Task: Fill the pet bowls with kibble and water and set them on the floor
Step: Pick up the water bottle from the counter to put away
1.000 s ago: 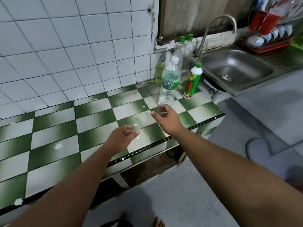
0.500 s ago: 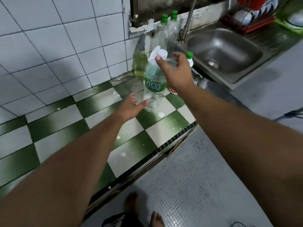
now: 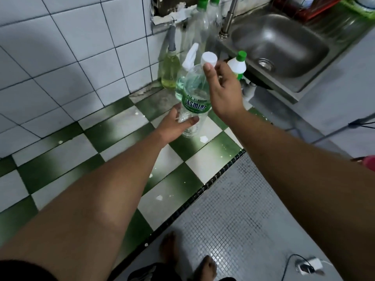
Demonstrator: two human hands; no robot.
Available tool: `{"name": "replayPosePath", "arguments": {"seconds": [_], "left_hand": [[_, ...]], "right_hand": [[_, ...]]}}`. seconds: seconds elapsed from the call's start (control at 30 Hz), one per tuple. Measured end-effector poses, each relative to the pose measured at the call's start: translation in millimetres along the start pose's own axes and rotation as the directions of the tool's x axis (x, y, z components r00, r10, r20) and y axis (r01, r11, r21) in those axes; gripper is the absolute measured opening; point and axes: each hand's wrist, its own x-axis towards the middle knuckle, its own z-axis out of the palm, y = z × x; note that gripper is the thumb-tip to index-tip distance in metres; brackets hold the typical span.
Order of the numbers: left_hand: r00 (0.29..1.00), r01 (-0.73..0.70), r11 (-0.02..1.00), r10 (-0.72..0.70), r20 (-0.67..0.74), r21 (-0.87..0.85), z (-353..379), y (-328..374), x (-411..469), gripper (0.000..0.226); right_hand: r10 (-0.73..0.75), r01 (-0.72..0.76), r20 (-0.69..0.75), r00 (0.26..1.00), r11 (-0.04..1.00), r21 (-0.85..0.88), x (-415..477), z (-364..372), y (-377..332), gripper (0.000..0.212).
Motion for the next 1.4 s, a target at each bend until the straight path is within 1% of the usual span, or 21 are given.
{"name": "replayPosePath", "arguments": {"seconds": [0.1,0.17,0.23,0.33,0.4,0.5,0.57,0.6,0.7,0.73,0.83,0.93,1.0,1.07,1.13,1.2,1.27,1.33,1.4], "left_hand": [[0.999,-0.021,1.000,0.021,-0.044,-0.006,6.6,6.2,-19.1,0.092],[0.997,-0.034,0.999,0.033,-0.071,-0.016,10.0,1.1,-32.1,0.083],[0.996,-0.031,0.999,0.029,-0.087,-0.032,14.5,-1.4,-52.8,0.084],[0.990,-0.058,0.997,0.051,-0.129,-0.055,23.8,-10.0,-86.9,0.088],[0.986,-0.078,0.994,0.066,-0.154,-0.074,32.9,-15.2,-114.4,0.084],[0.970,-0.052,0.998,0.039,-0.240,-0.045,48.2,-21.0,-166.7,0.084],[0.949,-0.071,0.997,0.057,-0.310,-0.036,61.7,-25.0,-205.9,0.082],[0.940,-0.082,0.996,0.064,-0.335,-0.040,69.7,-26.8,-225.7,0.076],[0.912,-0.099,0.995,0.086,-0.400,-0.011,94.9,-36.0,-282.2,0.038],[0.900,-0.099,0.995,0.086,-0.427,-0.009,101.7,-38.8,-301.0,0.034],[0.877,-0.087,0.996,0.080,-0.473,0.007,114.6,-52.9,-347.1,0.036],[0.873,-0.044,0.999,0.036,-0.486,-0.006,126.8,-70.0,-392.7,0.039],[0.880,-0.008,1.000,-0.003,-0.475,-0.021,137.3,-93.7,-421.3,0.055],[0.883,0.028,0.995,-0.067,-0.464,-0.092,146.5,-126.9,-453.0,0.060],[0.887,0.054,0.986,-0.119,-0.446,-0.156,154.4,-166.8,-481.0,0.067],[0.878,0.089,0.980,-0.161,-0.450,-0.177,160.0,-208.0,-503.9,0.075],[0.870,0.131,0.970,-0.211,-0.446,-0.204,161.4,-251.6,-516.9,0.072],[0.852,0.170,0.966,-0.244,-0.464,-0.195,158.1,-297.4,-518.8,0.069],[0.830,0.198,0.957,-0.280,-0.482,-0.213,155.1,-344.7,-517.1,0.061]], "right_hand": [[0.022,-0.022,0.007,1.000,1.000,0.018,-11.7,1.3,-3.9,0.048],[0.024,-0.025,0.022,0.999,0.999,0.042,-23.3,-0.8,-7.5,0.049],[0.016,-0.018,0.031,0.999,0.999,0.042,-38.3,-5.7,-11.2,0.043],[-0.015,0.013,0.033,0.999,0.999,0.052,-67.4,-16.4,-18.0,0.025],[-0.041,0.038,0.039,0.998,0.997,0.063,-89.0,-23.6,-23.5,0.023],[-0.081,0.072,0.074,0.994,0.990,0.120,-126.5,-35.8,-33.0,0.039],[-0.119,0.106,0.094,0.988,0.985,0.134,-157.0,-45.4,-39.4,0.046],[-0.138,0.123,0.107,0.985,0.982,0.140,-173.4,-50.7,-42.4,0.046],[-0.176,0.142,0.175,0.969,0.971,0.191,-221.5,-66.2,-52.5,0.044],[-0.187,0.146,0.192,0.963,0.967,0.207,-236.3,-70.9,-55.9,0.044],[-0.203,0.159,0.218,0.955,0.966,0.202,-277.9,-81.3,-66.4,0.047],[-0.202,0.125,0.282,0.938,0.955,0.269,-319.7,-85.1,-70.8,0.043],[-0.198,0.092,0.349,0.916,0.950,0.299,-351.7,-86.1,-65.1,0.038],[-0.201,0.067,0.428,0.881,0.949,0.308,-386.1,-81.8,-49.4,0.036],[-0.189,0.046,0.489,0.852,0.956,0.291,-419.3,-69.9,-28.4,0.040],[-0.166,0.019,0.546,0.821,0.964,0.264,-450.3,-47.2,-3.6,0.041],[-0.150,0.000,0.589,0.794,0.969,0.247,-478.6,-18.4,21.7,0.038],[-0.144,-0.019,0.612,0.778,0.968,0.251,-502.1,15.8,48.3,0.037],[-0.152,-0.022,0.640,0.753,0.967,0.255,-525.2,51.5,76.8,0.037]]}}
